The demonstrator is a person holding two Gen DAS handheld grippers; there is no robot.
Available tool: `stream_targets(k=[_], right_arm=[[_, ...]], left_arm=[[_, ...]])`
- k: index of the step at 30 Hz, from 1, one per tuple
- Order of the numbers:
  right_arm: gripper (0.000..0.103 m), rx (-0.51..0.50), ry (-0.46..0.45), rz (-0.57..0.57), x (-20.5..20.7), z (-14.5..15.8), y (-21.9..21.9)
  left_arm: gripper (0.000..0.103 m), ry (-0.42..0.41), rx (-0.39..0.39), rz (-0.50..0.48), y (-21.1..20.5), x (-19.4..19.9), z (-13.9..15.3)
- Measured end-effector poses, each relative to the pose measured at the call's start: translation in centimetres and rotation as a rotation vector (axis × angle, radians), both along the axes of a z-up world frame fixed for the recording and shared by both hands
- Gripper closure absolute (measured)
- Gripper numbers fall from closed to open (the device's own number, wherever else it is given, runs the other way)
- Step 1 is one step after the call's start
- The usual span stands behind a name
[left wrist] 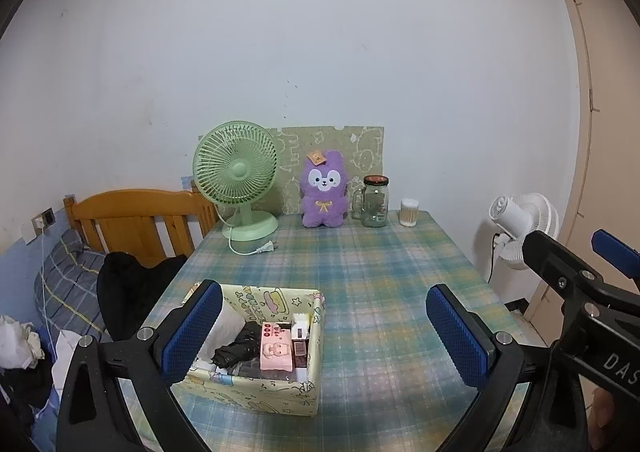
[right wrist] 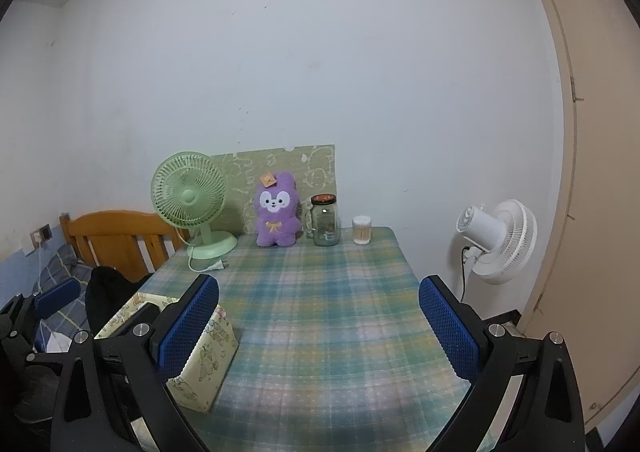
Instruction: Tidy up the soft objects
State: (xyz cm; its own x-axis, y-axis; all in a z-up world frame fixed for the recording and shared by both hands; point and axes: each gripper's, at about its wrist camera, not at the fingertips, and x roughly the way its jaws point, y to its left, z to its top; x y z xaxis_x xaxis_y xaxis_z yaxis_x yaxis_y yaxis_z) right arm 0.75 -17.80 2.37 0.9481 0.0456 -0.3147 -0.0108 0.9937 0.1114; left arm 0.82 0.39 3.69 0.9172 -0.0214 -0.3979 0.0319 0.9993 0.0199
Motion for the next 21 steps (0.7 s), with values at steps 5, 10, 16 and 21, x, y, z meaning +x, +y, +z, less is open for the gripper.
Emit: stream_targets(k=[5, 10, 16, 21], right_arm=[[0.001, 0.0, -0.003, -0.005, -0.02, -0.06, -0.2], [0.001, 0.0, 0.003, -0.004, -0.01, -0.13, -0.22], [0.001, 0.0, 0.005, -0.007, 0.06, -0.24, -0.29], [0.001, -0.004, 0.005, -0.01, 0.17, -0.37, -0.28]], left_arm=[[0.0, -0.004, -0.006, 0.021, 0.38, -0.26, 0.1], [0.0, -0.008, -0.006, 0.032, 0.53, -0.33, 0.04], [0.0, -0.008, -0.002, 0.038, 0.54, -0.34, 0.05], [0.0, -0.009, -0.005, 0.04, 0.69, -0.4, 0.08]])
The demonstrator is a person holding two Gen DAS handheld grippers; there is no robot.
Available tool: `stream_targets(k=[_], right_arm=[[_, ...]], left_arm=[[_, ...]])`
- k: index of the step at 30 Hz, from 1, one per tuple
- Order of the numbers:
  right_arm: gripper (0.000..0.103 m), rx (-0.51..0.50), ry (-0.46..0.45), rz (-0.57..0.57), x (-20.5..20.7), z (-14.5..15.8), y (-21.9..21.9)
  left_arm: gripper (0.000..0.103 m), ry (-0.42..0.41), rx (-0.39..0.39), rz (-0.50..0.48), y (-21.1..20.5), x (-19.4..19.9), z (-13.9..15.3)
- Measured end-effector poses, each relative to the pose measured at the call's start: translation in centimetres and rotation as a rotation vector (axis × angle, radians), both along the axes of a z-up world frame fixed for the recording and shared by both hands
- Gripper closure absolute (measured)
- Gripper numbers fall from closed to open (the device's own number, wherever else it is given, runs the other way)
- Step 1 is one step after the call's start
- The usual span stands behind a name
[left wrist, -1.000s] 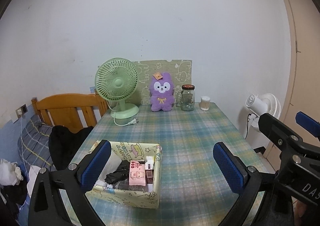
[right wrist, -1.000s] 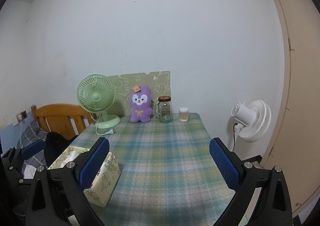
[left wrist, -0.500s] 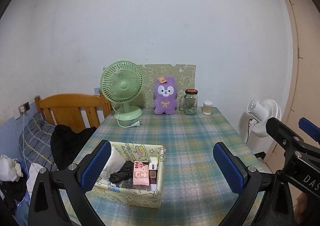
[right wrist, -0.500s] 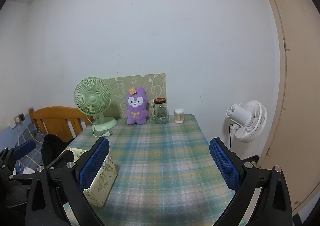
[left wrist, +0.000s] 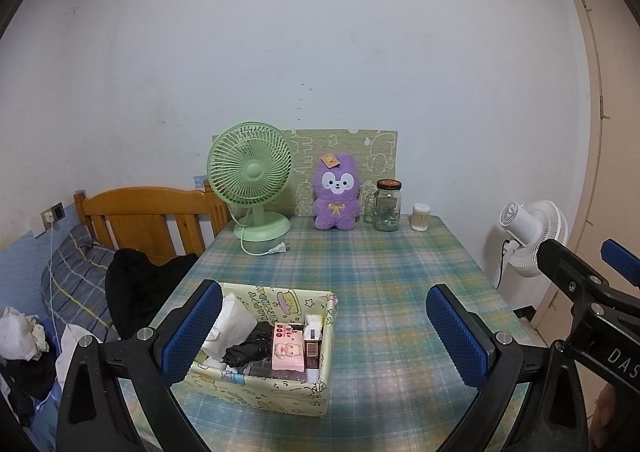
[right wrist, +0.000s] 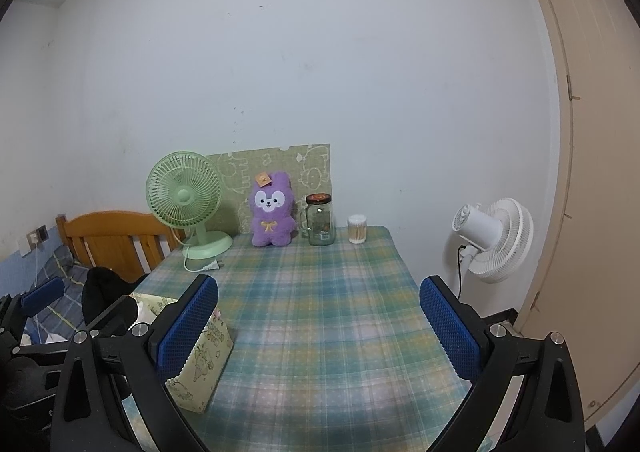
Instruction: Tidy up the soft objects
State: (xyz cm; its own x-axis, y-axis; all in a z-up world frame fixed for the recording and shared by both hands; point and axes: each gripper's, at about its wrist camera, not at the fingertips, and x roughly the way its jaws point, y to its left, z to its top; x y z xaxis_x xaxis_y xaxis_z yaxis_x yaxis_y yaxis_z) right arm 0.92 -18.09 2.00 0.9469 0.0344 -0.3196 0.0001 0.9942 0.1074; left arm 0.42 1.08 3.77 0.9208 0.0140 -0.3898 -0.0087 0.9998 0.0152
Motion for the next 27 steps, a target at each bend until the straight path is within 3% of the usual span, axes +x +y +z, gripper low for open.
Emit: stream_targets(k=[27], right_arm=[[0.0, 0.003, 0.001, -0.004, 0.05, -0.19, -0.04]], left_arm=[[0.0, 0.0, 0.001, -0.001, 0.04, 0.02, 0.01]])
